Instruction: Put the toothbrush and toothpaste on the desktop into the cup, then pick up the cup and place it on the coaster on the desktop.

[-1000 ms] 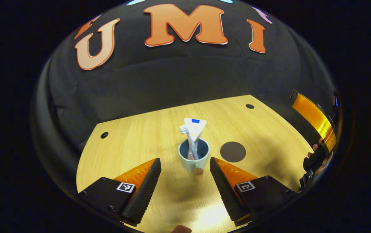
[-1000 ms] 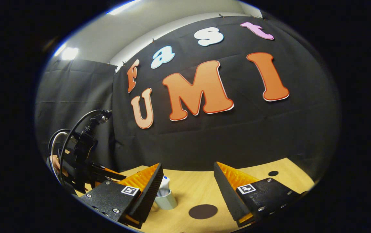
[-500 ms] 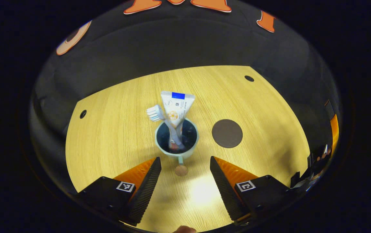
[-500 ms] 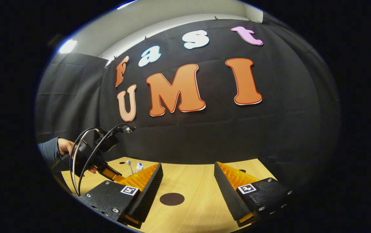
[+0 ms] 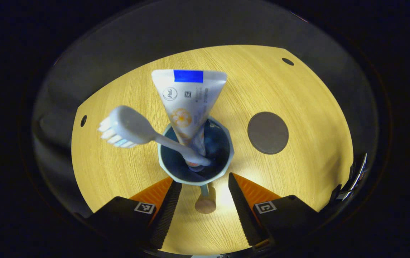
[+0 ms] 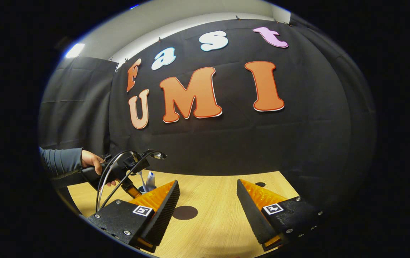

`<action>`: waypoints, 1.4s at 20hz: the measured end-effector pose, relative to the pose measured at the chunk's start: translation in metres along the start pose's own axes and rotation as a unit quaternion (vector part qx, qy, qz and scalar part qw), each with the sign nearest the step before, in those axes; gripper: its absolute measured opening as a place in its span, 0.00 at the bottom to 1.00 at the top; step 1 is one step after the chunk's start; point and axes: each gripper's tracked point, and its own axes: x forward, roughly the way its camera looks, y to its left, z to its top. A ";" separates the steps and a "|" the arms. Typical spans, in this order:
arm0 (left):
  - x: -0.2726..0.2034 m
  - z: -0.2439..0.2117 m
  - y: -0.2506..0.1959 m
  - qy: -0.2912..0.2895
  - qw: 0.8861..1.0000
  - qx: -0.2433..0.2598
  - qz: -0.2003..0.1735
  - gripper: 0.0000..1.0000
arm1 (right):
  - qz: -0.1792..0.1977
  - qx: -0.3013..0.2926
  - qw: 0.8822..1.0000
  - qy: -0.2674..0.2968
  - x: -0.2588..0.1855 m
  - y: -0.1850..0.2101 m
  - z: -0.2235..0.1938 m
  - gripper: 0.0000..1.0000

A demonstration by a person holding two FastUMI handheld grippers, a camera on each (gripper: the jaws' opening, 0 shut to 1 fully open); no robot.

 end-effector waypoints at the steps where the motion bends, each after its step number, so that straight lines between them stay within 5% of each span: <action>1: -0.001 0.001 -0.004 0.007 1.000 -0.004 0.002 0.83 | -0.004 0.000 1.000 0.000 0.000 -0.003 0.001 0.96; 6: -0.010 0.010 -0.034 0.030 0.999 -0.016 0.005 0.60 | -0.008 0.003 1.000 0.004 -0.006 -0.007 -0.009 0.96; 8: -0.021 0.018 -0.048 0.026 0.999 -0.022 0.007 0.35 | -0.011 0.000 1.000 0.005 -0.009 -0.008 -0.010 0.96; 17: -0.084 0.077 -0.124 -0.014 0.999 -0.034 0.010 0.32 | -0.021 -0.011 1.000 0.006 -0.029 -0.013 -0.009 0.96; 18: -0.121 0.033 -0.101 -0.023 0.999 -0.032 0.010 0.34 | -0.023 -0.010 1.000 0.006 -0.031 -0.014 -0.009 0.96; 19: -0.126 0.067 -0.099 -0.030 0.999 -0.024 0.010 0.32 | -0.024 -0.010 1.000 0.005 -0.035 -0.015 -0.007 0.96; 21: -0.133 0.072 -0.154 -0.041 0.999 -0.010 0.008 0.32 | -0.025 -0.012 1.000 0.001 -0.041 -0.015 -0.004 1.00; 28: -0.106 0.082 -0.156 -0.048 0.998 0.015 -0.024 0.32 | -0.032 -0.039 0.999 0.000 -0.063 -0.013 -0.004 0.96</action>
